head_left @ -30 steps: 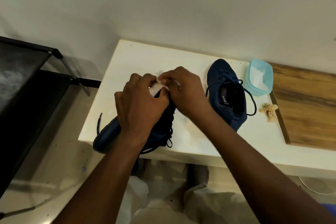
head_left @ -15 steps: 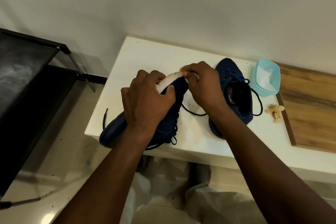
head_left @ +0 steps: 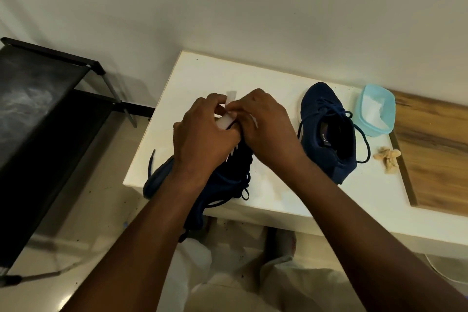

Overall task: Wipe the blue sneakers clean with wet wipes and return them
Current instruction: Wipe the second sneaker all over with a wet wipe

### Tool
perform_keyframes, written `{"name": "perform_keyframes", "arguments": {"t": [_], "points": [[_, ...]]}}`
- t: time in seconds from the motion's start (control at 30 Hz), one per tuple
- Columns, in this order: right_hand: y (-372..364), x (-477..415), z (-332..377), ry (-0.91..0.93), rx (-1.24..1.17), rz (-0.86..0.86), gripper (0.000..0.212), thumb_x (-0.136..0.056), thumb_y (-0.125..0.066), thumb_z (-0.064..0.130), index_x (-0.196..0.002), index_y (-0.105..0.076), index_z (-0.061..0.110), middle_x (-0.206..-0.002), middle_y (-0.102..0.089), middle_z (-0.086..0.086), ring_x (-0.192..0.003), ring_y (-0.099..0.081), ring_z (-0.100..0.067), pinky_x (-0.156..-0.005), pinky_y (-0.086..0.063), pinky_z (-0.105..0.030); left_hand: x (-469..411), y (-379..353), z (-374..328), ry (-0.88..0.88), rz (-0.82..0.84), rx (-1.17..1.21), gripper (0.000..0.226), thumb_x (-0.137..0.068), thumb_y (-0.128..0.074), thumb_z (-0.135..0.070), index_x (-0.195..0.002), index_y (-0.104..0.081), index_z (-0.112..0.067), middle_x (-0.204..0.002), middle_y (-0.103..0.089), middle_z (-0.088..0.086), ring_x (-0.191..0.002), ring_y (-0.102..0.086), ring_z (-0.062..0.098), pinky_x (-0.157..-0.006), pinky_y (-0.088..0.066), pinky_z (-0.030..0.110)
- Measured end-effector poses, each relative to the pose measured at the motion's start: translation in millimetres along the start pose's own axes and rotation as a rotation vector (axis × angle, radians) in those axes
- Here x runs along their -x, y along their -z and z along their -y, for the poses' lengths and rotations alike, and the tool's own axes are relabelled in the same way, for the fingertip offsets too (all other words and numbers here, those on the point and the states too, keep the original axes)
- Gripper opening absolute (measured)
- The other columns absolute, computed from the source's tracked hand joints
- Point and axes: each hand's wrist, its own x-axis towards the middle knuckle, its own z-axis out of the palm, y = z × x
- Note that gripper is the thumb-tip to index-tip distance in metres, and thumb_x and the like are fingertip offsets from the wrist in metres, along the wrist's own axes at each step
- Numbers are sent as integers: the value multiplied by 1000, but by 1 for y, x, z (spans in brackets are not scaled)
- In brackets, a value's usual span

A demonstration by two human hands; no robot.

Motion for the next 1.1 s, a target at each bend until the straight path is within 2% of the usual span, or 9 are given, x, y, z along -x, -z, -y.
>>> {"name": "perform_keyframes", "arguments": {"t": [0.17,0.27,0.4,0.67,0.77,0.87,0.97,1.03,1.1], "points": [[-4,2,-2,-10,41,30,30,-87,-64,4,-116,-71,10,-106,-64,-12,-100,-59,-29,-85,-44,-29,1,33,6,58,166,48,70,-63,-75,-64,-126,-58,-39,-108,-68,-17,-99,-66,7,-90,-55,39],[-3,4,-6,-58,34,-15,26,-94,-58,7,-115,-72,11,-106,-65,-11,-101,-59,-26,-88,-46,-28,2,66,18,137,439,24,87,-59,-93,-53,-136,-52,-42,-118,-60,-19,-112,-58,4,-90,-50,29],[4,3,-5,-184,-28,-70,24,-97,-56,9,-112,-75,12,-105,-66,-11,-99,-63,-25,-86,-41,-20,21,87,36,197,712,54,95,-58,-95,-45,-138,-45,-48,-121,-56,-25,-114,-57,3,-83,-56,26],[15,9,-16,-291,-73,-102,26,-96,-55,9,-114,-73,15,-110,-64,-8,-101,-62,-22,-87,-45,-24,10,46,39,28,390,95,81,-56,-97,-41,-129,-62,-38,-115,-65,-22,-101,-62,2,-75,-50,16],[18,9,-21,-314,-80,-121,27,-94,-57,7,-116,-71,14,-112,-65,-8,-104,-61,-21,-85,-37,-17,-2,28,33,-29,266,136,77,-59,-96,-41,-129,-64,-33,-115,-66,-20,-98,-61,-4,-76,-48,9],[15,9,-15,-302,-102,-108,24,-93,-59,8,-113,-72,13,-114,-68,-6,-107,-60,-19,-87,-38,-16,-10,18,26,-51,217,153,71,-63,-92,-47,-127,-65,-32,-119,-67,-17,-103,-64,2,-93,-56,27],[7,12,4,-127,-37,18,20,-91,-58,2,-98,-75,8,-96,-70,-11,-90,-63,-24,-76,-47,-26,-7,29,19,-178,109,-75,35,-69,-76,-60,-99,-70,-43,-108,-67,-19,-104,-62,6,-95,-51,47],[5,12,11,-39,51,84,22,-90,-57,1,-94,-76,11,-90,-70,-9,-84,-63,-25,-72,-52,-35,3,53,9,-220,65,-187,18,-74,-74,-58,-82,-70,-43,-94,-67,-20,-97,-62,4,-92,-49,49],[5,9,4,-79,38,46,24,-90,-59,1,-101,-76,13,-99,-70,-9,-91,-63,-25,-79,-53,-37,18,76,-5,-174,290,-155,16,-75,-82,-47,-87,-74,-40,-90,-70,-22,-89,-64,-1,-88,-54,40]]}}
